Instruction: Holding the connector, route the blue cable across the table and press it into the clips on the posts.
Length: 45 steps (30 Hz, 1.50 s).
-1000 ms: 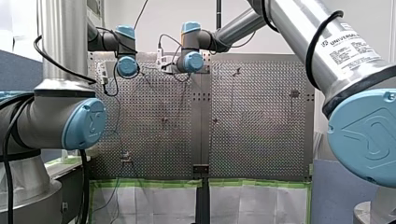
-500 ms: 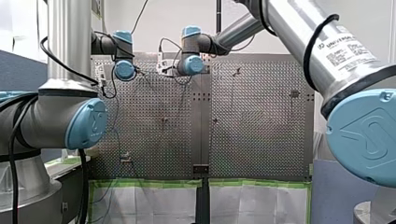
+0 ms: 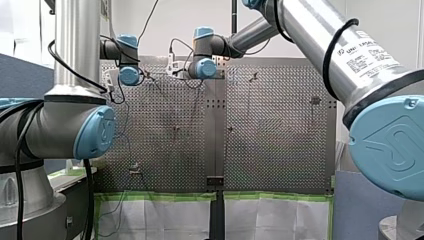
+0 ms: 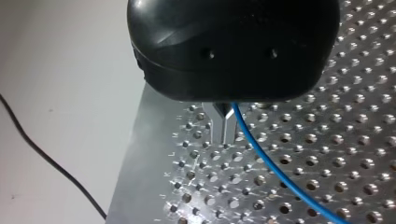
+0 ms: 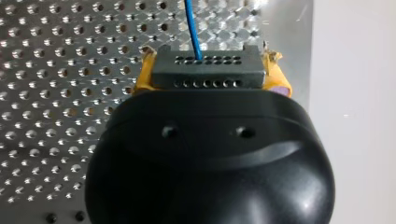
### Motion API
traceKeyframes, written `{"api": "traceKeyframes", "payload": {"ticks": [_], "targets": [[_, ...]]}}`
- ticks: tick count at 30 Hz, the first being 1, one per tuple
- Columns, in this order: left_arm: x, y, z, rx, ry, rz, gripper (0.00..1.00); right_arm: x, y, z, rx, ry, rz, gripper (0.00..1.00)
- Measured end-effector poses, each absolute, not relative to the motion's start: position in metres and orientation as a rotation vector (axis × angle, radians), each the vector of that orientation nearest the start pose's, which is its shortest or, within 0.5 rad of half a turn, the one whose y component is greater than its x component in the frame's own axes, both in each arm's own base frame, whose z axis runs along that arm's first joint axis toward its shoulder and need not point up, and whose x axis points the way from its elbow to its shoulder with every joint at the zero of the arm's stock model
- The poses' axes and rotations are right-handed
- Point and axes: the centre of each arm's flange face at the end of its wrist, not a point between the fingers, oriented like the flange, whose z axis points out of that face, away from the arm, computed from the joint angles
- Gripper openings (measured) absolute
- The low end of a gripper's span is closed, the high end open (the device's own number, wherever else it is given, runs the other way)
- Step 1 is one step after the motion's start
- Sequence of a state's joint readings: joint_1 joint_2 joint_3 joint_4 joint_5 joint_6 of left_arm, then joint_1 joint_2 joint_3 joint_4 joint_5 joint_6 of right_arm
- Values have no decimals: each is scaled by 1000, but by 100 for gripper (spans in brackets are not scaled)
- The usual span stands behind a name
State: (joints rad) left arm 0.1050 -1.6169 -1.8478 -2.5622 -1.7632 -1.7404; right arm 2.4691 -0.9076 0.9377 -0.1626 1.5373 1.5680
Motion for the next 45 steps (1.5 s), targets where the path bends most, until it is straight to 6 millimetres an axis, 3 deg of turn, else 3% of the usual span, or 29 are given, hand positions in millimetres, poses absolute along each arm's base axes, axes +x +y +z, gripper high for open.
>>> {"api": "traceKeyframes", "payload": {"ticks": [7,11,16,25,38,45], "targets": [[535,-48,396,-355,1261,53,0,683,-376,402,-2326,775,-2673,0],[545,-38,384,-371,1298,64,0,681,-381,398,-2330,778,-2668,0],[551,-34,367,-371,1341,75,0,684,-384,386,-2347,780,-2644,0],[561,-32,371,-354,1286,-7,0,690,-391,367,-2366,787,-2620,0],[585,-13,377,-360,1237,-27,0,694,-401,402,-2288,775,-2726,0],[588,0,382,-370,1218,-35,0,690,-409,406,-2282,797,-2742,0]]}}
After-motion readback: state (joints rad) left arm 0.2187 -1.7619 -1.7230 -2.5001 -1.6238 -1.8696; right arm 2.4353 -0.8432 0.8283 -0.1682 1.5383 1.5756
